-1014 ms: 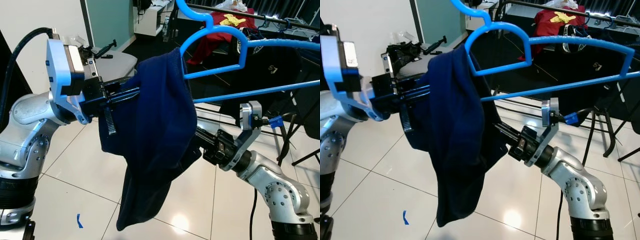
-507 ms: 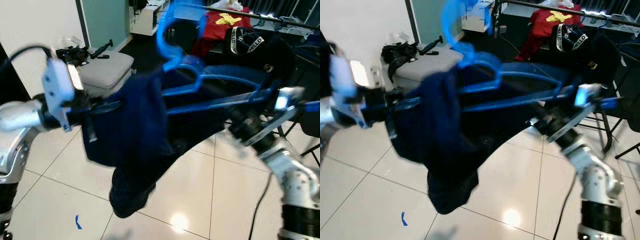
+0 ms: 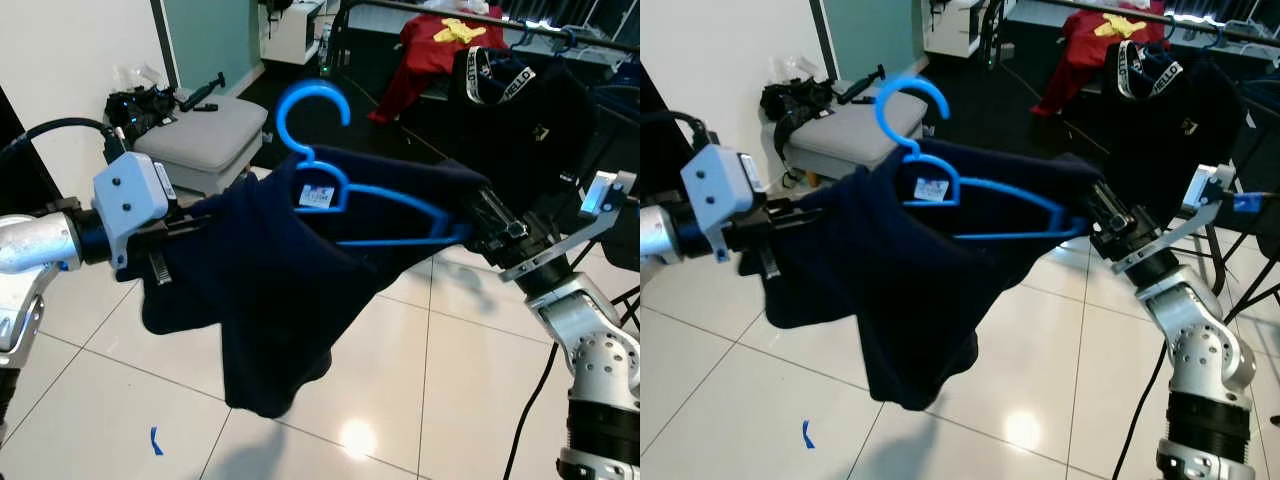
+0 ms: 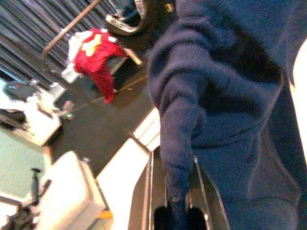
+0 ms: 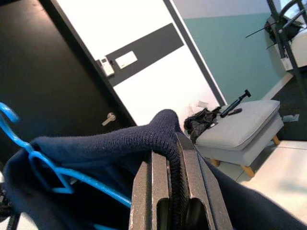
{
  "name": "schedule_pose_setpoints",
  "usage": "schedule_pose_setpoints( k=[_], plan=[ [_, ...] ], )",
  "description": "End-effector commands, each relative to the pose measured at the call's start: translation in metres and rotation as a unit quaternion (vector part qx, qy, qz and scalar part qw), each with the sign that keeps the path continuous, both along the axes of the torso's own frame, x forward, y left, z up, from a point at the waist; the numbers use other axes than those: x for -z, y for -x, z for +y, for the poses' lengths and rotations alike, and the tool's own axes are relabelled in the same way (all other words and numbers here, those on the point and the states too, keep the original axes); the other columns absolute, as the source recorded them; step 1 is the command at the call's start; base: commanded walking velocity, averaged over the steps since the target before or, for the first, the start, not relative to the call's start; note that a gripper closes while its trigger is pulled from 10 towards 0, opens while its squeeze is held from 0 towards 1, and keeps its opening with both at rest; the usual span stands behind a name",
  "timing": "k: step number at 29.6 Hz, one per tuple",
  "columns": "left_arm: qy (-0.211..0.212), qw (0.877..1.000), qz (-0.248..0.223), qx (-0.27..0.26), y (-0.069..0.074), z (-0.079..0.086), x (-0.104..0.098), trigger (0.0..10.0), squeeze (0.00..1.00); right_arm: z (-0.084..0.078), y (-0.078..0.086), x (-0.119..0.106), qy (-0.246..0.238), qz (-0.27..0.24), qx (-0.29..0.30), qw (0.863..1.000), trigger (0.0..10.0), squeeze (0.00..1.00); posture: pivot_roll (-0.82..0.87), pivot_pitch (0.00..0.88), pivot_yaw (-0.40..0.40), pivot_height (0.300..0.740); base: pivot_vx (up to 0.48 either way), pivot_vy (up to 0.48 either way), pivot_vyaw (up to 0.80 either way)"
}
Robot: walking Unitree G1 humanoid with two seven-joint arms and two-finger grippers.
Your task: Hang hanger
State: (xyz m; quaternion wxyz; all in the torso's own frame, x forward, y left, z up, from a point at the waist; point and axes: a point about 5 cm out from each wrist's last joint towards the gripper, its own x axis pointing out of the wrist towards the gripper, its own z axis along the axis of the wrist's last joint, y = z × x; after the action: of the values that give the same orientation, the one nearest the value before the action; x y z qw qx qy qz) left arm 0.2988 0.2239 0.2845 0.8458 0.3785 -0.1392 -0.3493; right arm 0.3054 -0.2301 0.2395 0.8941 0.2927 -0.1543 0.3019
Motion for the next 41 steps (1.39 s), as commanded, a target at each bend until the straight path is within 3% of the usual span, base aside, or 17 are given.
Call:
schedule_pose_setpoints(
  k=[1,12,18,23,26,34,35,37,38,39,41],
  plan=[
    [-0.017,0.999,-0.021,-0.034,-0.001,0.011,-0.01,10.0,0.0,-0.014,0.002,-0.005,-0.015,-0.012,0.029,0.999,0.0,0.0,0.05,0.087,-0.038,0.74,0.0,0.0,0.0],
    [-0.003,0.994,-0.049,-0.096,-0.008,0.022,-0.016,10.0,0.0,-0.011,0.0,-0.001,-0.019,-0.003,0.032,0.999,0.0,0.0,0.05,0.092,-0.035,0.74,0.0,0.0,0.0],
    [0.02,0.992,-0.066,-0.103,-0.014,0.011,-0.015,10.0,0.0,-0.003,-0.004,0.003,-0.009,0.009,0.025,1.0,0.0,0.0,0.05,0.091,-0.039,0.74,0.0,0.0,0.0],
    [0.027,0.989,-0.079,-0.119,-0.016,0.011,-0.015,10.0,0.0,0.002,-0.006,0.011,0.011,0.03,0.026,0.999,0.0,0.0,0.05,0.09,-0.042,0.74,0.0,0.0,0.0],
    [0.044,0.985,-0.097,-0.136,-0.018,0.017,-0.023,10.0,0.0,0.008,-0.008,0.031,0.066,0.075,0.032,0.995,0.0,0.0,0.05,0.089,-0.045,0.74,0.0,0.0,0.0],
    [0.042,0.984,-0.102,-0.138,-0.019,0.015,-0.024,10.0,0.0,0.011,-0.01,0.033,0.063,0.078,0.034,0.994,0.0,0.0,0.06,0.089,-0.044,0.74,0.0,0.0,0.0],
    [0.048,0.985,-0.102,-0.132,-0.021,0.006,-0.02,10.0,0.0,0.015,-0.012,0.03,0.059,0.075,0.035,0.995,0.0,0.0,0.06,0.089,-0.044,0.74,0.0,0.0,0.0],
    [0.048,0.985,-0.102,-0.132,-0.021,0.006,-0.02,10.0,0.0,0.015,-0.012,0.03,0.059,0.075,0.035,0.995,0.0,0.0,0.06,0.089,-0.044,0.74,0.0,0.0,0.0],
    [0.062,0.986,-0.095,-0.12,-0.023,-0.011,-0.012,10.0,0.0,0.021,-0.016,0.027,0.054,0.07,0.033,0.996,0.0,0.0,0.06,0.089,-0.045,0.74,0.0,0.0,0.0],
    [0.062,0.986,-0.095,-0.12,-0.023,-0.011,-0.012,10.0,0.0,0.021,-0.016,0.027,0.054,0.07,0.033,0.996,0.0,0.0,0.06,0.089,-0.045,0.74,0.0,0.0,0.0],
    [0.102,0.989,-0.074,-0.079,-0.023,-0.064,0.012,10.0,0.0,0.038,-0.028,0.012,0.04,0.046,0.026,0.998,0.0,0.0,0.06,0.088,-0.046,0.74,0.0,0.0,0.0]
  ],
)
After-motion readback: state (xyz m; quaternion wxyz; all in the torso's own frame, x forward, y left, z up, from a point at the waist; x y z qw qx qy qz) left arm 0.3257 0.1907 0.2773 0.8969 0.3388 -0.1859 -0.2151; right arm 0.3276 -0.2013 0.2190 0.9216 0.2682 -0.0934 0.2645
